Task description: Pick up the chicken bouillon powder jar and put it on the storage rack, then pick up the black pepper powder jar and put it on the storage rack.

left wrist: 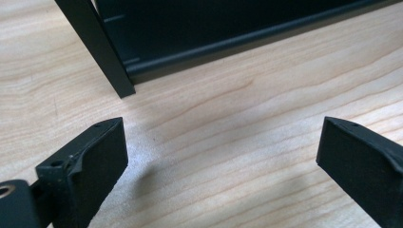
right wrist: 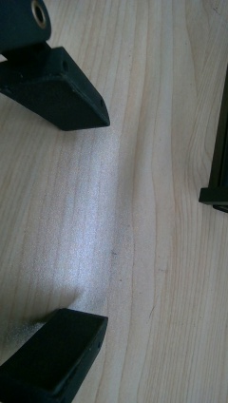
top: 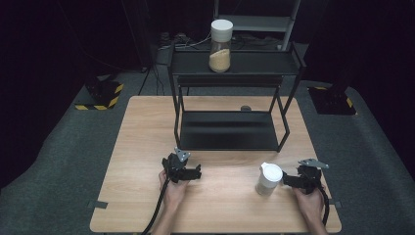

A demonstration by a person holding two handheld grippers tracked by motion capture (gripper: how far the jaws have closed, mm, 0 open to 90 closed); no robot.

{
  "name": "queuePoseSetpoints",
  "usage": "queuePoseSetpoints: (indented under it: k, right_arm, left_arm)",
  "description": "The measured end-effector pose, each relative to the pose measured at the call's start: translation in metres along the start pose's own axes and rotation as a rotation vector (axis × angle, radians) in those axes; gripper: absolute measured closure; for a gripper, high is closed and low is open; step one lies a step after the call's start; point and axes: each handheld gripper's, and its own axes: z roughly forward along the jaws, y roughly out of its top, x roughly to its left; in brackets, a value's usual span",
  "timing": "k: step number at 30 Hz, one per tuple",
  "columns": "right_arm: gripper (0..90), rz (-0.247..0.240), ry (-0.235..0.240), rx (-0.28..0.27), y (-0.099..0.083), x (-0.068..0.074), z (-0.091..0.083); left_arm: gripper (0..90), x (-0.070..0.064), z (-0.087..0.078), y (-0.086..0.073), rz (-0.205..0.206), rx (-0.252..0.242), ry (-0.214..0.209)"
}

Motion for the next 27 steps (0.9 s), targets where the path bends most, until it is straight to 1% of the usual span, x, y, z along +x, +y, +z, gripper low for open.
queuePoseSetpoints:
  k: [2, 4, 6, 8, 10, 11, 27]
  right_arm:
    - [6.0, 0.000, 0.000, 0.000, 0.0000, 0.0000, 0.0000]
    - [6.0, 0.000, 0.000, 0.000, 0.0000, 0.0000, 0.0000]
    - [6.0, 0.000, 0.000, 0.000, 0.0000, 0.0000, 0.0000]
    - [6.0, 0.001, 0.000, 0.000, 0.0000, 0.0000, 0.0000]
    - [6.0, 0.001, 0.000, 0.000, 0.0000, 0.0000, 0.0000]
    - [6.0, 0.001, 0.000, 0.000, 0.0000, 0.0000, 0.0000]
    - [5.3, 0.003, -0.003, 0.002, 0.0005, 0.0004, 0.0002]
  left_arm:
    - [3.2, -0.0004, 0.0014, -0.0018, -0.007, 0.003, -0.001]
    - [3.2, -0.0012, 0.0030, -0.0007, -0.010, 0.019, 0.004]
    - [2.8, -0.0021, 0.0028, -0.0012, -0.011, 0.015, 0.010]
    - [2.9, -0.0017, 0.0034, 0.0000, -0.011, 0.023, 0.010]
    - [2.9, -0.0015, 0.0053, 0.0038, -0.015, 0.047, 0.009]
    - [2.0, -0.0003, 0.0054, 0.0043, -0.018, 0.050, 0.005]
    - [1.6, 0.0001, 0.0055, 0.0041, -0.021, 0.050, 0.004]
